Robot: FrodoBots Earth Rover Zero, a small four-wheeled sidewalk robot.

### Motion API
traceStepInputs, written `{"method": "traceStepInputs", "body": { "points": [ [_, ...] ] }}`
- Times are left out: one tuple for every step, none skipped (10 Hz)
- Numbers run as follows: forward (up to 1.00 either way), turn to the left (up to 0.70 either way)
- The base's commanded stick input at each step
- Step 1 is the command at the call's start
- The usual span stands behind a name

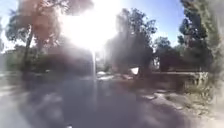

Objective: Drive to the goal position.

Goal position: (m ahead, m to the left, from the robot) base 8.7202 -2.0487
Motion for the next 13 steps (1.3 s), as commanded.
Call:
{"method": "traceStepInputs", "body": {
  "points": [
    [1.0, 0.0],
    [1.0, 0.0],
    [1.0, 0.0],
    [1.0, 0.0],
    [1.0, 0.32],
    [1.0, 0.4],
    [1.0, 0.33],
    [1.0, 0.19],
    [1.0, 0.02],
    [1.0, 0.0],
    [1.0, 0.07],
    [1.0, 0.4],
    [1.0, 0.4]
  ]
}}
